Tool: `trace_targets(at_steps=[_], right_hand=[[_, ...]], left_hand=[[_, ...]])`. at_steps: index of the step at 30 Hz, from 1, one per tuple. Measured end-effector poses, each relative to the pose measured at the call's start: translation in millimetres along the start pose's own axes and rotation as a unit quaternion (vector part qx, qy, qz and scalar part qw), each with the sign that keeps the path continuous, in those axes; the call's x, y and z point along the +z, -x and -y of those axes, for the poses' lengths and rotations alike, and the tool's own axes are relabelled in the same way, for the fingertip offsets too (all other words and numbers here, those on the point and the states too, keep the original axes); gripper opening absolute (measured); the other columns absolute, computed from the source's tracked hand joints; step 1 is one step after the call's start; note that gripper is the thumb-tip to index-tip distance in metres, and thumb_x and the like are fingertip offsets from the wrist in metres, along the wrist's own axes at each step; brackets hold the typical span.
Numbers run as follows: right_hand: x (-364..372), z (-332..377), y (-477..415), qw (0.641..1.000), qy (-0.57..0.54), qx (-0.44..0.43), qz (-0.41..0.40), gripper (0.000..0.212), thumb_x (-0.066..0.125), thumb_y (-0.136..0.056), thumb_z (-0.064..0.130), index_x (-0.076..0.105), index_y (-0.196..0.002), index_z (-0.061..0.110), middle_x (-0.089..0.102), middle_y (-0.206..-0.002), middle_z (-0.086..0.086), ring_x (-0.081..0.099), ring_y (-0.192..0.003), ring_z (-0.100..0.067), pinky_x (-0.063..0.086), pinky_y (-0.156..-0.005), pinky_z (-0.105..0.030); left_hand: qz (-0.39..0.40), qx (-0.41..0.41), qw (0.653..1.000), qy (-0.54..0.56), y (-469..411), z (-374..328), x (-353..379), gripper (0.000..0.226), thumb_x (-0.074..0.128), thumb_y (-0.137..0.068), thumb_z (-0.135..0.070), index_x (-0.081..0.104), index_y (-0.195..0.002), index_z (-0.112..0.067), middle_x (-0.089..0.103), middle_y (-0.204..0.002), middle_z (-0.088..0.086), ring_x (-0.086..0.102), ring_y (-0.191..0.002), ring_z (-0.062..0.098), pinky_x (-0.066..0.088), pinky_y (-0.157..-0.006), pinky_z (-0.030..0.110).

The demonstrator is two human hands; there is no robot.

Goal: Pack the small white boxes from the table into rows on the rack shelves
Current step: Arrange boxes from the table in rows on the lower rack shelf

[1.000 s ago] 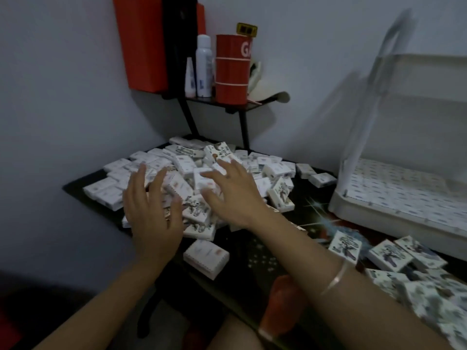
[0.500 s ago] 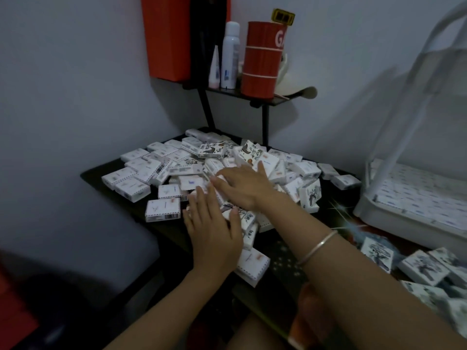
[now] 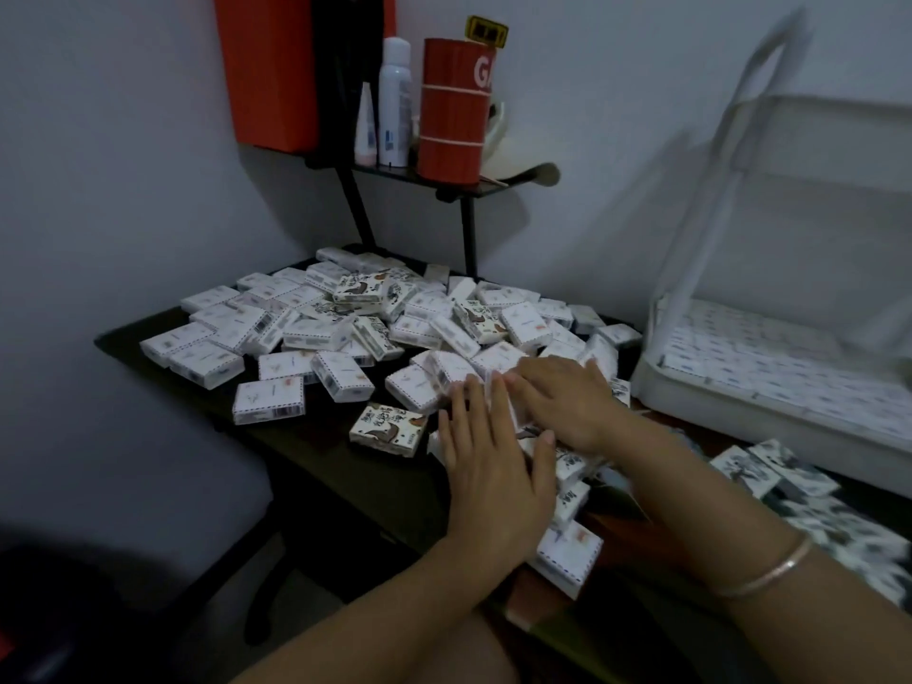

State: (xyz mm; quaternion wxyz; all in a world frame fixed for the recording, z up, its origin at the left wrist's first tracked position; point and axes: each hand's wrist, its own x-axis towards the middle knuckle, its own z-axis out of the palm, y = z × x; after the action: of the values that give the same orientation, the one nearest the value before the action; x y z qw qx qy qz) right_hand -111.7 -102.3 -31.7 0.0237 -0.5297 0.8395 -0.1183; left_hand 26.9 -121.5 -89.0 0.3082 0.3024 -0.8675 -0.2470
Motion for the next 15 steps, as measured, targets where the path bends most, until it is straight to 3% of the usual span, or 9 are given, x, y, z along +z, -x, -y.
trace_targets(at_steps=[4,9,12,15], right_hand=[[-7,-26,24,0.999,0.032,0.019,-0.008,0.051,0.016,-0.1,0.053,0.048,-0.137,0.036,0.039,-0.151,0.009,0.013,-0.147,-0.016,-0.004,-0.118,-0.054],[-13,-43,42,0.998,0.048,0.023,-0.043,0.046,0.026,-0.104,0.034,0.03,-0.15,0.029,0.03,-0.157,0.002,0.006,-0.149,-0.017,0.003,-0.12,-0.045],[-19,-41,46,0.994,-0.065,0.007,-0.083,0.048,0.034,-0.103,0.016,0.032,-0.149,0.026,0.034,-0.154,-0.004,0.029,-0.141,-0.018,0.027,-0.107,-0.025],[-26,-41,46,0.987,-0.091,0.012,-0.131,0.052,0.035,-0.098,0.001,0.041,-0.143,0.025,0.045,-0.145,-0.006,0.055,-0.101,-0.014,0.039,-0.072,-0.012]], left_hand=[[0.032,0.03,0.999,-0.018,6,-18,10,0.079,-0.008,-0.086,-0.067,-0.02,-0.151,-0.024,-0.024,-0.159,0.001,-0.032,-0.141,0.01,-0.017,-0.117,0.044],[0.053,0.07,0.996,-0.01,7,-17,11,0.077,-0.006,-0.089,-0.066,-0.015,-0.153,-0.023,-0.021,-0.16,0.0,-0.028,-0.143,0.006,-0.015,-0.118,0.044],[0.048,0.058,0.997,0.01,4,-7,3,0.079,-0.006,-0.088,-0.064,-0.005,-0.155,-0.022,-0.011,-0.162,-0.002,-0.019,-0.146,0.005,-0.014,-0.119,0.041],[0.018,0.043,0.999,-0.001,-4,4,-10,0.071,0.004,-0.094,-0.054,0.015,-0.155,-0.019,0.008,-0.162,-0.004,-0.001,-0.148,0.007,-0.008,-0.12,0.039]])
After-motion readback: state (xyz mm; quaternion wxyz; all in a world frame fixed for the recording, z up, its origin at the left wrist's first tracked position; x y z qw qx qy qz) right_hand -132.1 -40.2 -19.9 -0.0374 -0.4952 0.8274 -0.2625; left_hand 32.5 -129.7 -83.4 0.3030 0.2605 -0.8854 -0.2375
